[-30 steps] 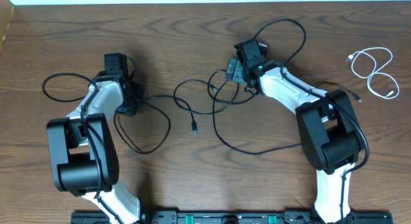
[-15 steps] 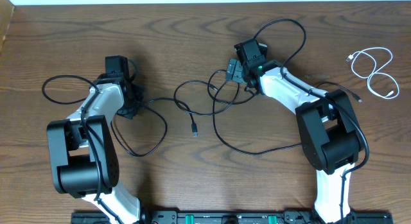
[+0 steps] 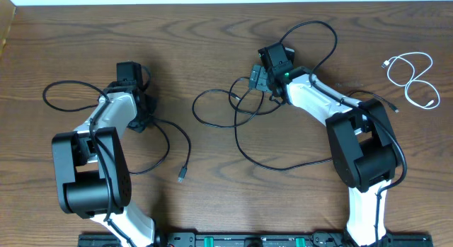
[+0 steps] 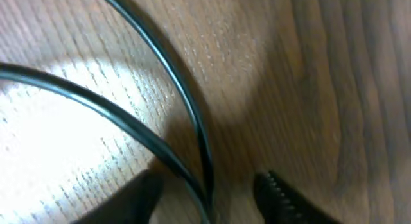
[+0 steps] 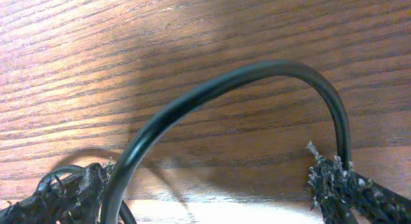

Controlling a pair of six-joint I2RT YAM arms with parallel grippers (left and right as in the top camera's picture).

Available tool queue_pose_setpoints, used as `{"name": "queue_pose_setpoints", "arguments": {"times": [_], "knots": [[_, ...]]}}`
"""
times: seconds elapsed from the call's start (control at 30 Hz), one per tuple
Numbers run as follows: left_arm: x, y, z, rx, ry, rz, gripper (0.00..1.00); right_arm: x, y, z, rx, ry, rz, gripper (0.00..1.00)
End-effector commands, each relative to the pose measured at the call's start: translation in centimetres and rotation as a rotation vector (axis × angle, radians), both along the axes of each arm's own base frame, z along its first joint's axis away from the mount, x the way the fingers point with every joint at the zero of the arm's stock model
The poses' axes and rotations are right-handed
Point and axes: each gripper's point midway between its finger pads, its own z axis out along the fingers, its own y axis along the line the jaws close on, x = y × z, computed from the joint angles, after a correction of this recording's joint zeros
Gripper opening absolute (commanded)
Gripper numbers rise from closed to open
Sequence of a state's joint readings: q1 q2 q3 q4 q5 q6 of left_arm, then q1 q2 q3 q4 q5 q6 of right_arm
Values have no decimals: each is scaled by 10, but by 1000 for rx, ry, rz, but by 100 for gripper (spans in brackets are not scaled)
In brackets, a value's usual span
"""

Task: Untangle cables

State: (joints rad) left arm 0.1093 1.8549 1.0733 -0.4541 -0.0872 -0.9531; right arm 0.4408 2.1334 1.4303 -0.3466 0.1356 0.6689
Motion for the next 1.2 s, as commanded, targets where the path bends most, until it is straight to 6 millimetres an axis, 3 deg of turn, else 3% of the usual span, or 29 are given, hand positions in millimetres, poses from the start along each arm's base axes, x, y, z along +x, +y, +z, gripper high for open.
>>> {"name": "queue_pose_setpoints", "arguments": {"times": [0.0,0.07,0.17,0.33,0.43,0.6,0.7,0.77,0.83,0.93,1.0,1.17], "knots": [[-15,3,-12,19,58,-9,56,-13,-4,-25,-14,68,1,99],[-15,3,-12,19,59,-9,55,-14,-3,-25,-14,69,2,99],[-15,3,-12,19,59,-11,43,-14,-2,-25,-15,69,6,99],[-13,3,-11,28,58,-47,24,-16,31,-21,26,41,224,99],[-13,3,-11,28,58,-49,8,-20,50,-17,56,24,327,99],[-13,3,-11,28,58,-49,8,-23,59,-16,53,16,349,99],[-13,3,-11,28,58,-49,25,-24,61,-16,45,13,368,99],[-13,2,-12,20,57,-51,30,-25,61,-16,45,13,368,99],[-12,-4,-12,-12,52,-58,30,-25,61,-16,45,13,369,99],[-6,-22,-13,-114,24,-89,15,-26,63,-16,49,15,371,97],[-2,-35,-12,-179,2,-116,7,-26,63,-16,51,16,370,86],[5,-60,-10,-241,-24,-181,8,-31,70,-16,94,34,397,41]]}}
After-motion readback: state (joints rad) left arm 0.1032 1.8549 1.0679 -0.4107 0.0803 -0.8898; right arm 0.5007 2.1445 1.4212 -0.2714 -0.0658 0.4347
